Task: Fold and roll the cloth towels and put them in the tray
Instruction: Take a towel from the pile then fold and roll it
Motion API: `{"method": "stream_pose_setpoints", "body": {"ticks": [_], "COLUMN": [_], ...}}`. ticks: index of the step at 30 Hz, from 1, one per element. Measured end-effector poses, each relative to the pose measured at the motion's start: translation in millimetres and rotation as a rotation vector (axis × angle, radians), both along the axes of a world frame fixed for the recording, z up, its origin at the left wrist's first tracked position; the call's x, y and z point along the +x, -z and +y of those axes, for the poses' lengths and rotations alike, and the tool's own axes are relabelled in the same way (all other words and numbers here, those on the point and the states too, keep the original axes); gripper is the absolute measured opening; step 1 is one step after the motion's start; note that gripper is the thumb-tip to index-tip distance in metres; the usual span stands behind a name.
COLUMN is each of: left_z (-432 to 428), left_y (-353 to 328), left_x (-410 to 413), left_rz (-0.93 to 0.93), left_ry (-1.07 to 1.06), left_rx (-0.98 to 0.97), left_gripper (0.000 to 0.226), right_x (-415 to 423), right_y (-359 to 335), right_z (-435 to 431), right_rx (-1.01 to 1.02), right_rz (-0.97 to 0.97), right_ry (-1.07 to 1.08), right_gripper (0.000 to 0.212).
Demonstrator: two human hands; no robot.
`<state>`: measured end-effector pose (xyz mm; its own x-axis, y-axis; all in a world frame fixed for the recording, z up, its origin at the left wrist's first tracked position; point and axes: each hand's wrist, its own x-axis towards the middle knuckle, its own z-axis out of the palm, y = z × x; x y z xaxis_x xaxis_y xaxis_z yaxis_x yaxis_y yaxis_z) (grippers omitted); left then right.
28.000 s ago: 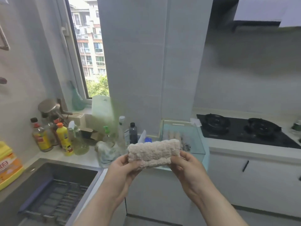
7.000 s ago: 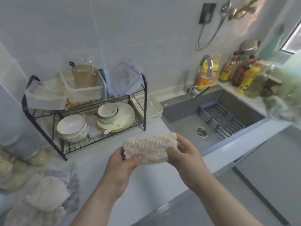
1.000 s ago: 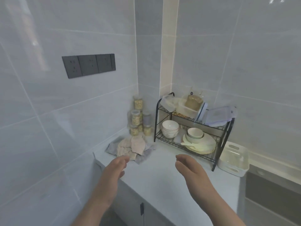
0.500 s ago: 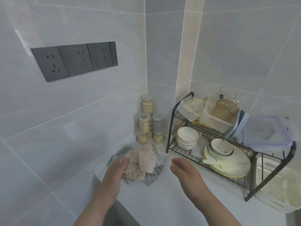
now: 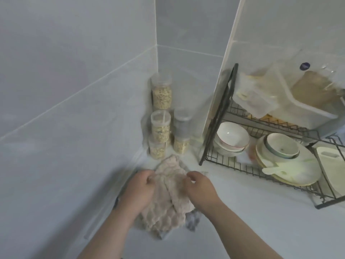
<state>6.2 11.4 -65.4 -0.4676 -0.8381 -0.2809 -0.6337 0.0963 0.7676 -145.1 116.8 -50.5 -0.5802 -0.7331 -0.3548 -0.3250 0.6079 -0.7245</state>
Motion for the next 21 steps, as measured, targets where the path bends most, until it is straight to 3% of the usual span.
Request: {"method": "stream_pose_setpoints", "body": {"ticks": [5,10,13,15,18,21], "left_z": [-25.8,-35.5,-38.7,-35.2,-28.2,-23.3], "left_y": [37.6,20.7,17.3,8.4,-2.0,-11.7], "left_x": [-15.4,-26.2,-36.6,-46.6,-63.4,-65.0], "left_rz": [-0.079,-0.119,-0.034,0.095,0.171,0.125], "left_ry": [0.093,0.238,0.377,0.493,0.716,0.716], "left_rx": [-0.078,-0.059,-0.171,-0.182,-0.27,-0.357], "left_gripper": [0.028,0.013,0.064,0.074,0.052,0.019], "right_x": [-8.7,-16.6,-22.9,-22.9,-26.1,-31.7], "right_y": [51.7,60.5,58.3,49.7,31.6,19.7], "right_z": [-29.5,-22.4,-11.8,-4.6,6.7,24.0], "right_rx": [0.14,-0.162,-0.333,-0.457,-0.63,-0.729], "right_rz": [0.122,0.151,0.131,0.133,0.176,0.229], "right_ry": [0.055,0.034,-0.039,-0.102,-0.139,-0.079], "right_gripper": [0.023,0.018,0.033,0.036,0.035,0.021]}}
